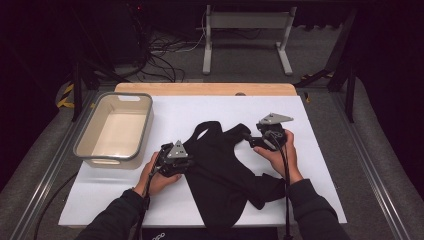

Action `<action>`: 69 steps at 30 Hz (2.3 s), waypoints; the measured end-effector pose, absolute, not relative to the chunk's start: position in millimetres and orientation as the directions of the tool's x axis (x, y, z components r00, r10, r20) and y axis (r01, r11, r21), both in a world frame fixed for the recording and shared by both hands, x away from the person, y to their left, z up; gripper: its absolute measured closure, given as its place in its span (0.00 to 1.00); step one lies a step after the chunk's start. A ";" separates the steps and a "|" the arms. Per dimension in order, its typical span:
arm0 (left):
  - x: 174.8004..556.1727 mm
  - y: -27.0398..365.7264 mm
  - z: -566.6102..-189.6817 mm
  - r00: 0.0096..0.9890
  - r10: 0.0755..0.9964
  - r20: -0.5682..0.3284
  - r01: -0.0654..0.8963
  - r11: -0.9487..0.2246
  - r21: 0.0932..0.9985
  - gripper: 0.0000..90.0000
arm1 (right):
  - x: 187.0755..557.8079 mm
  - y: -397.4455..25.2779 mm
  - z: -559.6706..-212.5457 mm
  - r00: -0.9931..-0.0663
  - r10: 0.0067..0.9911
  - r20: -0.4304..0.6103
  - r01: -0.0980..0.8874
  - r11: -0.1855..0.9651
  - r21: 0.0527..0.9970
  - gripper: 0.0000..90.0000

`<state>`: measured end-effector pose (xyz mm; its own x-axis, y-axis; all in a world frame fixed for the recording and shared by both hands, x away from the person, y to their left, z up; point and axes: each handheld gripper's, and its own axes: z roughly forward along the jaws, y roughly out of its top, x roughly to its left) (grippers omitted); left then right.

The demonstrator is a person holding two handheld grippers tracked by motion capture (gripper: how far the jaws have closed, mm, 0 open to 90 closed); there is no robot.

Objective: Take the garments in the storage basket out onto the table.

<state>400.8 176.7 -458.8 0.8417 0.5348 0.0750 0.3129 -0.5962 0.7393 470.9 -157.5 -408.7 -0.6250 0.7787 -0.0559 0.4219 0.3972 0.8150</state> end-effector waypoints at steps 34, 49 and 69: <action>361.0 187.4 -399.3 0.823 0.561 0.090 0.215 -0.454 0.865 0.43 | 534.8 -150.8 -419.8 -0.514 0.835 -0.194 0.502 0.476 0.722 0.92; 491.4 153.7 -421.2 0.697 0.714 0.066 0.448 -0.506 0.737 0.39 | 521.9 -154.5 -419.3 -0.492 0.870 -0.033 0.533 0.331 0.779 0.50; 518.6 140.2 -443.4 0.648 0.759 0.068 0.508 -0.497 0.704 0.99 | 449.8 -124.0 -452.4 -0.680 0.733 -0.022 0.502 0.487 0.715 0.91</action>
